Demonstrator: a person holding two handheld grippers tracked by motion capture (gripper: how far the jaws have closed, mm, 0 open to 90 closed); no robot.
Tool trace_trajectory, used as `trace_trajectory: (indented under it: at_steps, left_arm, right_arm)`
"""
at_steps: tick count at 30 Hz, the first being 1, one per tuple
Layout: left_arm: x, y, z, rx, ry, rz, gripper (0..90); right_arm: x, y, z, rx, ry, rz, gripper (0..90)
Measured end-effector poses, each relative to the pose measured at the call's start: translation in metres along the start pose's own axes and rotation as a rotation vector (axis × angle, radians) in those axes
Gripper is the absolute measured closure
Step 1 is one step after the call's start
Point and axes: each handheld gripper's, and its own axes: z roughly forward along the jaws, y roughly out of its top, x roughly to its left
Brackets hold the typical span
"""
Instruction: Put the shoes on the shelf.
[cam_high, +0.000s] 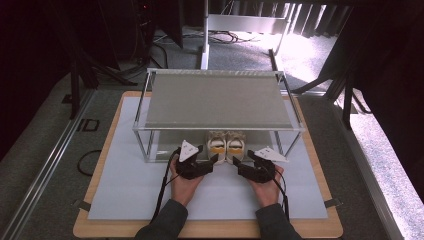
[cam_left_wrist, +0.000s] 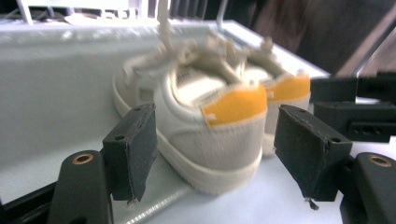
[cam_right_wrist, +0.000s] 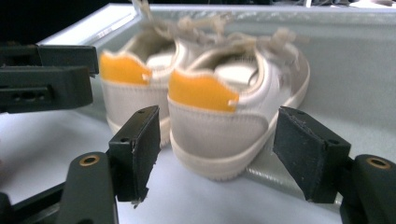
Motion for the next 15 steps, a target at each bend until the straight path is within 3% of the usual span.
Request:
trace_trajectory:
  at_steps: [6,7,15]
  left_arm:
    - [-0.001,-0.001,0.012,0.086,0.014,0.008,34.3]
    - [0.000,0.000,0.013,0.088,-0.002,0.001,35.2]
    - [0.003,0.006,0.018,0.089,-0.004,-0.015,36.6]
  right_arm:
    - [-0.003,-0.001,0.009,0.033,0.007,0.009,37.4]
    - [-0.004,-0.001,0.010,0.031,0.014,0.017,39.0]
    - [-0.004,0.005,0.012,0.013,0.014,0.020,40.2]
